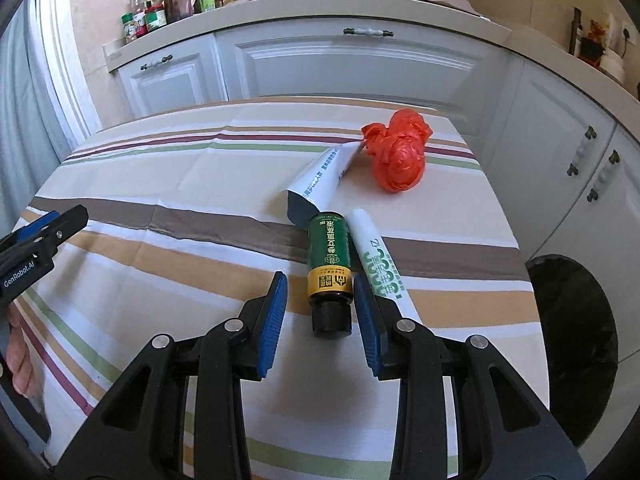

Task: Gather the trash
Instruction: 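Grasp the green bottle with the right gripper, then carry the green bottle over the bin while the left gripper grasps the silver tube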

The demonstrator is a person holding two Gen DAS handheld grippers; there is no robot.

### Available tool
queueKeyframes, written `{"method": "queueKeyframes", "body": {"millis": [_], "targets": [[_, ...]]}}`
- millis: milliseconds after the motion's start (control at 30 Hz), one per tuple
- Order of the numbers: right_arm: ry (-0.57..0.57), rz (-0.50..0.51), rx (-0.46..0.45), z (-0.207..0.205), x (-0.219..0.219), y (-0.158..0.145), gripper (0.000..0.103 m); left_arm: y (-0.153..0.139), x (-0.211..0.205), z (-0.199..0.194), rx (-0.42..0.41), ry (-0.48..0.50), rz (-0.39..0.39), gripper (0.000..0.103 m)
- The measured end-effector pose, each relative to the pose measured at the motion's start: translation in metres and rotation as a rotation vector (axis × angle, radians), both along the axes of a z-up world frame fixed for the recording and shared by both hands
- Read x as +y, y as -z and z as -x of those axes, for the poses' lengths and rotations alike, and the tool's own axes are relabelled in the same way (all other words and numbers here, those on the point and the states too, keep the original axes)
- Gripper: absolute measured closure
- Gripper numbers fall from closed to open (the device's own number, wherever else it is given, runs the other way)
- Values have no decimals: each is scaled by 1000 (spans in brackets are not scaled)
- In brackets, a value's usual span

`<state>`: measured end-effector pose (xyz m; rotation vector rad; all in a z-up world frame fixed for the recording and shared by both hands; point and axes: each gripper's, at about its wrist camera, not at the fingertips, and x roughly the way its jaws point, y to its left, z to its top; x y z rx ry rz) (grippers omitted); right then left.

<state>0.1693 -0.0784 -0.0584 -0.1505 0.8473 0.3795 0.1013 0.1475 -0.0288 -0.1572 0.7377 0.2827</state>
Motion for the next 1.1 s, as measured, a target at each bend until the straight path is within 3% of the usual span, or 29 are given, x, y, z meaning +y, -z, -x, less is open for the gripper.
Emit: {"method": "queueKeyframes", "body": {"millis": [67,133,200,300,633,1100], "targets": [[-2,8,5,-2,2,1,68,0,-1,0,1,3,4,42],[4,10,7,-5,2,1,58,1,-2,-1,2,7,6,42],[7,9,10,-7,3,2,58,1,-3,-1,2,12,6,42],[-4,31,25,-10,7,6,80,0,-5,-2,2,19,10,42],[39,3,-51,2,-10,-14,80,-4,-26,-8,-7,80,16,42],[215,7,-114,-1,-90,-27,80,-10,-98,-39,-17,242,19,42]]}}
